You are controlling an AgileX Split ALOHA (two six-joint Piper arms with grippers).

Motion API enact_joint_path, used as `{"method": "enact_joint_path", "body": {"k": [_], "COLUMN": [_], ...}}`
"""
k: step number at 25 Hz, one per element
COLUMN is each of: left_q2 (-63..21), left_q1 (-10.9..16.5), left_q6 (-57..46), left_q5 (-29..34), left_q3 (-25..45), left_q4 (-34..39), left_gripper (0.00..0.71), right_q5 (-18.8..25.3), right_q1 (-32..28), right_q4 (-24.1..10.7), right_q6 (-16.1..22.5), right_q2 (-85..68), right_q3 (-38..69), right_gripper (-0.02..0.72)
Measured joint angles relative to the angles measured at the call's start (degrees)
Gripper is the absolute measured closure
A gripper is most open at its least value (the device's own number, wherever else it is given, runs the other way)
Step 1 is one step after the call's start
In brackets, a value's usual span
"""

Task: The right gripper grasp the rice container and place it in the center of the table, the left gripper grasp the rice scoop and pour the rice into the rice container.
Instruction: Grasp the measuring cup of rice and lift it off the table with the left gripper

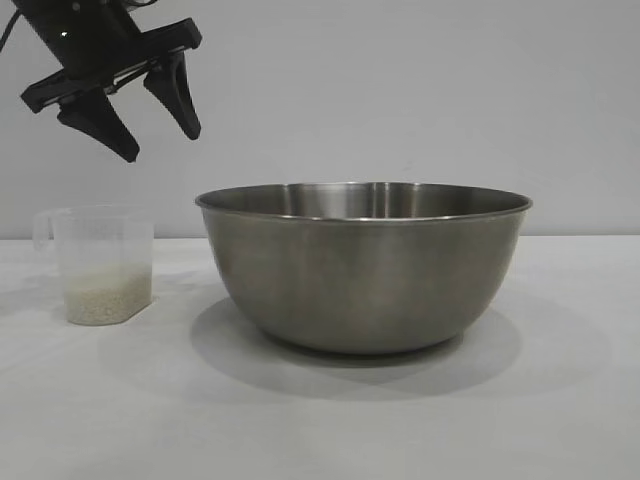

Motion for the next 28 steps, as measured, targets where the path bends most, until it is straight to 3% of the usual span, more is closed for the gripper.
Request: {"method": "enact_joint_path", "body": {"k": [15,16,19,20,28], "left_q2": [0.0,0.0,0.0,0.0,0.0], "left_q1": [0.0,0.0,0.0,0.0,0.0], "left_q6": [0.0,0.0,0.0,0.0,0.0], "left_q5": [0.0,0.0,0.0,0.0,0.0], "left_q3": [0.0,0.0,0.0,0.0,0.0], "left_q4": [0.0,0.0,0.0,0.0,0.0], "left_gripper": [0.260,0.260,0.260,0.260,0.260], "right_q5": [0.0,0.0,0.1,0.1,0.1], "right_q1": [0.0,0.0,0.0,0.0,0.0], "right_q4": [0.4,-0.3,-7.0,-8.3,-6.5], "right_q6": [0.5,2.0,12.2,13.1,10.6], "right_q2": [0.0,0.0,0.0,0.0,0.0], "right_q3": [0.0,0.0,0.0,0.0,0.0], "right_gripper": [0.172,0.172,0.172,0.172,0.172]}}
